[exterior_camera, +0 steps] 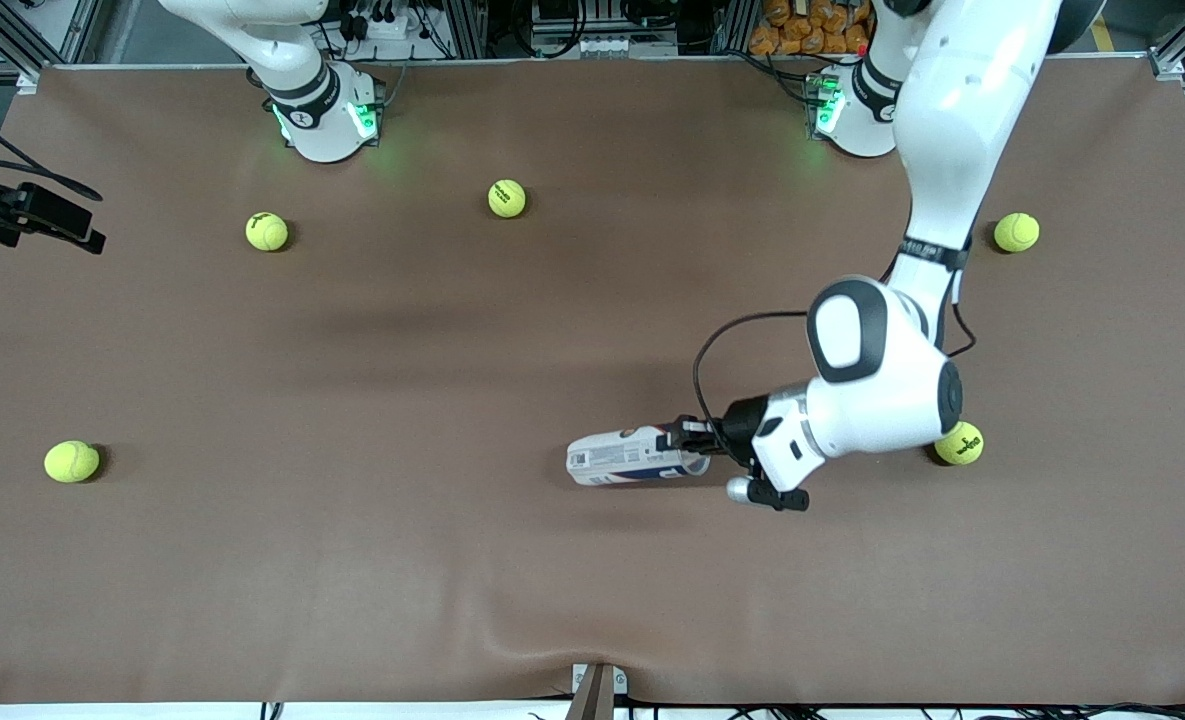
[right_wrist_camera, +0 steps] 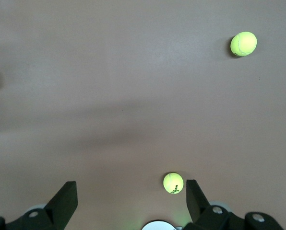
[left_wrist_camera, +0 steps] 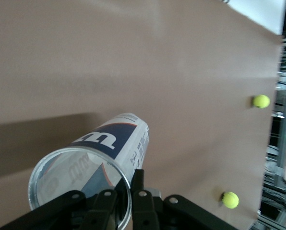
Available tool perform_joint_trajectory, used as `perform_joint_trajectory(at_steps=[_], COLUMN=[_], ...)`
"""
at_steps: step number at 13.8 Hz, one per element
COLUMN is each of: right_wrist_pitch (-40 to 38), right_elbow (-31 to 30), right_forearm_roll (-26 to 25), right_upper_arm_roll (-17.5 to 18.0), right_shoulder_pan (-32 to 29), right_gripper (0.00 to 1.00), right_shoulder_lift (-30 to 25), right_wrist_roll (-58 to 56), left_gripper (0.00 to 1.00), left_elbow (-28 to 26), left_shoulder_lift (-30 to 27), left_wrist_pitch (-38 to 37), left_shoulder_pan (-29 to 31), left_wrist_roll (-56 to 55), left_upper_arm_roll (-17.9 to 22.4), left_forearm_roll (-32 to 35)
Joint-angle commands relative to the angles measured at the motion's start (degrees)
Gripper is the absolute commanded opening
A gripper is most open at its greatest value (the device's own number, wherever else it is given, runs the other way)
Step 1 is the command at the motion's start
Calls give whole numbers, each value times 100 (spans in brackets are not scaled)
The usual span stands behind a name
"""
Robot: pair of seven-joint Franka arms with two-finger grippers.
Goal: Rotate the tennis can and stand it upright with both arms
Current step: 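Lift and rotate the can upright with the left gripper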
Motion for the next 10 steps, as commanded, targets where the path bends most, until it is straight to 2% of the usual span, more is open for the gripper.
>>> perform_joint_trajectory(at_steps=[1,3,6,8,10], right_wrist_pitch=[-36,26,70,61,52], right_elbow=[45,45,54,71,71], right_forearm_roll=[131,132,132,132,132], right_upper_arm_roll=[43,43,43,43,43], right_shoulder_pan=[-108,-161,-170,-170,-170], right_gripper=[100,100,100,100,100], right_shoulder_lift=[-36,-36,-36,-36,-36], right_wrist_roll=[86,77,77,77,77], left_gripper=[0,0,0,0,0], left_elbow=[-141,-140,-132,-132,-123], left_shoulder_lift=[-274,-336,-442,-433,-424], left_wrist_pitch=[8,8,0,-1,-358], left_shoulder_pan=[-438,-799,-1352,-1748,-2073], left_wrist_roll=[-1237,-2143,-3234,-4383,-4976], left_upper_arm_roll=[31,22,31,75,84], left_forearm_roll=[1096,1906,2645,3164,3648])
